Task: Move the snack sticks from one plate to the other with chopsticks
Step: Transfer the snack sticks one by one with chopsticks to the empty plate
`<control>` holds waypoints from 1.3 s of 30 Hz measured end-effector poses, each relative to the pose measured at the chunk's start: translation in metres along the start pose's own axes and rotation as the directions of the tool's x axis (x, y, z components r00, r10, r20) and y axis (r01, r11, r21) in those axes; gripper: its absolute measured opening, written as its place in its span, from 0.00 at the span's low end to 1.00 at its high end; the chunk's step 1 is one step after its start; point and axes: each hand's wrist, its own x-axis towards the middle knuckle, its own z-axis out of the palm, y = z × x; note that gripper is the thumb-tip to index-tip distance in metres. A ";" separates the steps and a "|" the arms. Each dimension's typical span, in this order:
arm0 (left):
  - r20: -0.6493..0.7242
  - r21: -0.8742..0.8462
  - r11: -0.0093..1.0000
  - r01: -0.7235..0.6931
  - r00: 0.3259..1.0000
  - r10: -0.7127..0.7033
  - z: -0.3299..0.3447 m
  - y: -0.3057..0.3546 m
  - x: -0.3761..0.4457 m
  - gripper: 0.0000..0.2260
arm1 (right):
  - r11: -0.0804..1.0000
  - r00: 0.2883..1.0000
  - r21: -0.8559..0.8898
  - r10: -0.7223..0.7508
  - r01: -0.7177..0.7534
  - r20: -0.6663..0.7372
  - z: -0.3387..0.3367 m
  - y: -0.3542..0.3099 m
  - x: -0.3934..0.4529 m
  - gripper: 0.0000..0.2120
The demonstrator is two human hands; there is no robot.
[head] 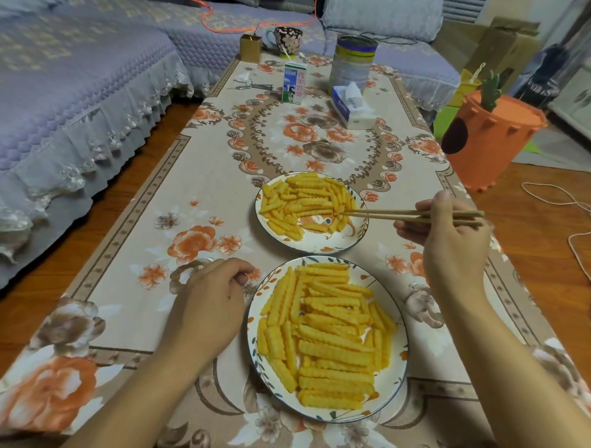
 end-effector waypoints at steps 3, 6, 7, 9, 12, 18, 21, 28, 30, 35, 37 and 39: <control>-0.002 0.004 1.000 -0.002 1.000 0.002 0.001 0.000 0.001 0.18 | 1.000 1.000 -0.015 -0.019 0.019 0.002 0.004 0.001 -0.001 0.17; 0.002 0.005 1.000 0.005 1.000 -0.005 0.001 0.000 0.001 0.18 | 1.000 1.000 -0.019 -0.016 0.016 0.007 0.007 0.000 -0.001 0.16; 0.002 0.004 1.000 0.006 1.000 -0.006 0.002 0.000 0.001 0.18 | 1.000 1.000 -0.022 -0.011 0.011 0.012 0.008 0.001 -0.001 0.16; 0.003 0.002 1.000 0.005 1.000 -0.005 0.002 0.000 0.001 0.18 | 0.999 1.000 -0.031 -0.010 0.010 0.018 0.009 0.003 -0.001 0.17; -0.001 -0.001 1.000 0.004 1.000 -0.004 0.001 0.000 0.000 0.17 | 1.000 1.000 -0.018 -0.005 0.005 0.003 0.007 0.001 -0.001 0.18; 0.001 -0.035 0.999 0.014 1.000 -0.014 -0.001 -0.002 0.001 0.17 | 0.984 0.991 0.117 0.131 -0.134 0.035 -0.013 -0.042 0.002 0.21; -0.013 -0.071 0.997 0.033 0.999 -0.034 -0.002 -0.001 0.002 0.17 | 0.969 0.963 0.085 0.215 -0.230 0.161 -0.021 -0.067 -0.001 0.21; -0.017 -0.070 0.997 0.026 0.999 -0.027 -0.002 0.000 0.001 0.17 | 0.958 0.908 -0.127 0.283 -0.256 0.309 -0.020 -0.083 -0.010 0.21; -0.017 -0.074 0.997 0.030 0.999 -0.032 -0.003 0.000 0.001 0.17 | 0.964 0.927 -0.113 0.262 -0.239 0.268 -0.022 -0.085 -0.009 0.21; -0.012 -0.073 0.997 0.031 0.999 -0.032 -0.003 -0.002 0.001 0.16 | 0.985 0.984 -0.029 0.170 -0.169 0.060 -0.028 -0.071 0.003 0.18; -0.010 -0.066 0.998 0.025 1.000 -0.026 -0.002 -0.001 0.001 0.16 | 0.988 0.988 -0.030 0.153 -0.153 0.003 -0.024 -0.058 0.003 0.17; -0.009 -0.051 0.999 0.019 1.000 -0.020 -0.001 0.000 0.001 0.16 | 0.991 0.992 -0.047 0.123 -0.124 -0.018 -0.017 -0.045 0.001 0.17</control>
